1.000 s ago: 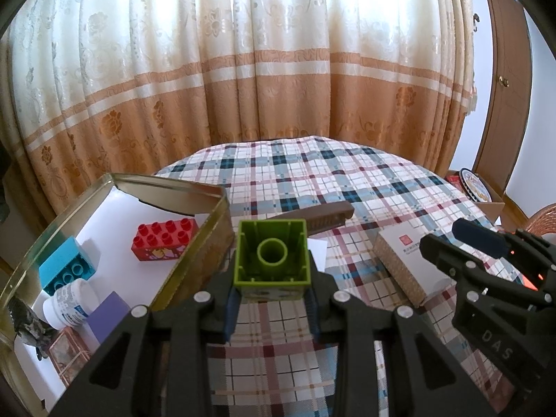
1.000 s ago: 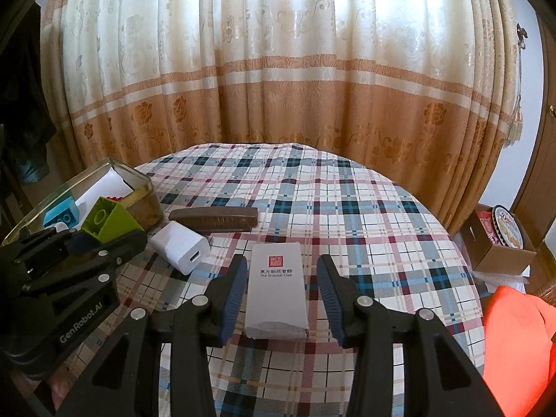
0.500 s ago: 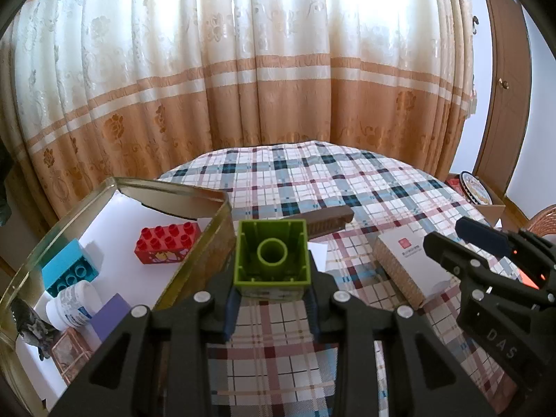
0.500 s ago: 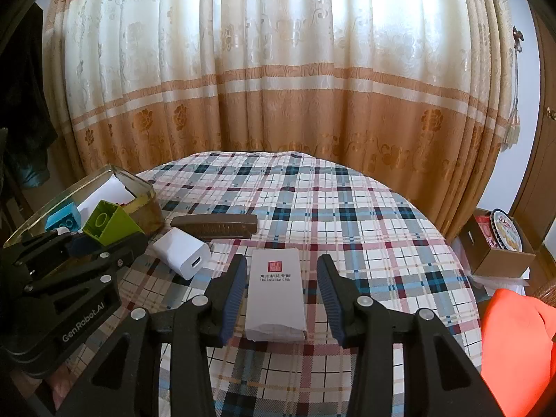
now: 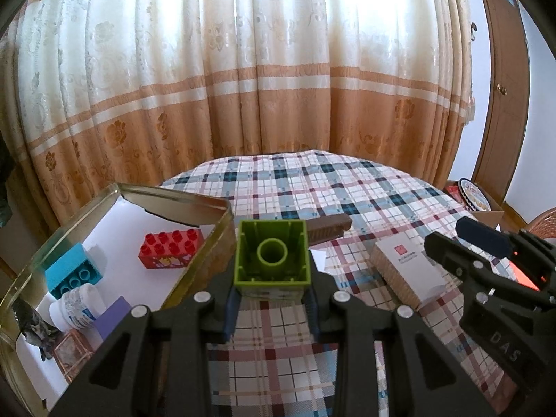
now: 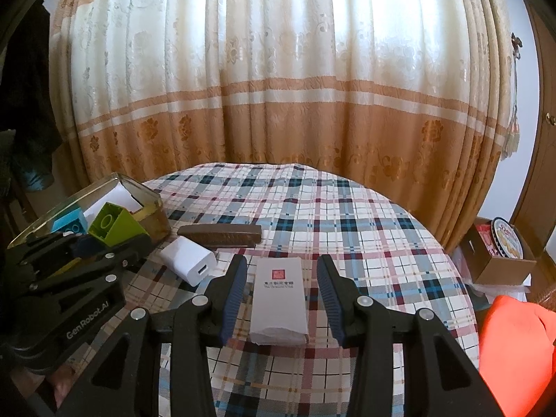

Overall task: Organize rigid objects
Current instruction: 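Lift the white card box with right gripper while left gripper lifts the green brick, then carry the card box with right gripper while left gripper carries the green brick over the tray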

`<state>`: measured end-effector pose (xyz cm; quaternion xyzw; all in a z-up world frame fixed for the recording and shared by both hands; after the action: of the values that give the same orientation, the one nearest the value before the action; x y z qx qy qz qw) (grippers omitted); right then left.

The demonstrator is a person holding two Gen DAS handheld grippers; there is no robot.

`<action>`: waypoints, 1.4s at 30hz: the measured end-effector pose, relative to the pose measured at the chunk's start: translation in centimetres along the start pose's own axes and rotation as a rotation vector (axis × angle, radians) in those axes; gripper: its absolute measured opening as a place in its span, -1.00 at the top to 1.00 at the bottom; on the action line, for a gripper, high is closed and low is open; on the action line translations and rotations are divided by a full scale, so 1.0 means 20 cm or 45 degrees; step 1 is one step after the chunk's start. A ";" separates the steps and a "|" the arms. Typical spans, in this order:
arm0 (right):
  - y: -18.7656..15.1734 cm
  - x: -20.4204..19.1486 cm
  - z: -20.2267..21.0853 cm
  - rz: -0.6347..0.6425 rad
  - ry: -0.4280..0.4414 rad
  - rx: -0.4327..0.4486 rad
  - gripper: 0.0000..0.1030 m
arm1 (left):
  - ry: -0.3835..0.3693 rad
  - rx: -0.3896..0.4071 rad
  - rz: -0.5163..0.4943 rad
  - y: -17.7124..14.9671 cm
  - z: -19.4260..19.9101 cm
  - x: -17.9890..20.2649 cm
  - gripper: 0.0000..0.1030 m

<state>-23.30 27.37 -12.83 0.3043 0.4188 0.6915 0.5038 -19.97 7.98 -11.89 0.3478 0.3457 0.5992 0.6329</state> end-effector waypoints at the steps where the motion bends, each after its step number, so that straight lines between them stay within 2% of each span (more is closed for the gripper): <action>1: 0.00 -0.01 0.01 0.008 0.003 0.007 0.12 | -0.001 0.005 0.000 0.00 0.00 0.00 0.41; 9: 0.02 -0.04 0.03 0.041 -0.001 0.028 0.12 | -0.002 0.034 0.001 0.02 0.04 -0.02 0.41; 14: 0.06 -0.10 0.03 0.071 0.032 0.026 0.12 | -0.021 0.049 0.054 0.07 0.11 -0.08 0.41; 20: 0.18 -0.30 0.02 0.132 0.136 0.044 0.12 | -0.007 0.052 0.154 0.15 0.21 -0.29 0.41; 27: 0.28 -0.52 -0.04 0.172 0.249 0.061 0.13 | 0.056 0.038 0.248 0.15 0.25 -0.54 0.41; 32: 0.31 -0.60 -0.05 0.191 0.283 0.068 0.13 | 0.080 0.040 0.281 0.14 0.27 -0.63 0.41; 35: 0.30 -0.53 -0.02 0.185 0.260 0.059 0.13 | 0.062 0.034 0.270 0.12 0.28 -0.60 0.41; 37: 0.27 -0.42 0.02 0.159 0.227 0.045 0.13 | 0.035 0.026 0.245 0.11 0.28 -0.54 0.41; 42: 0.13 -0.08 0.04 0.120 0.079 -0.070 0.13 | -0.053 -0.009 0.186 0.07 0.26 -0.36 0.41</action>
<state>-23.26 25.77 -10.16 0.2881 0.4003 0.7348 0.4657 -16.51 0.62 -7.91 0.3822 0.3038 0.6378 0.5957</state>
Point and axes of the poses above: each gripper's, at about its wrist camera, not at the fingertips, and z roughly against the way its jaws point, x to its right, y to its top, the point moved 10 cm from there along -z, roughly the way its jaws point, and after that the axes turned 3 degrees about x, right-handed, at the moved point
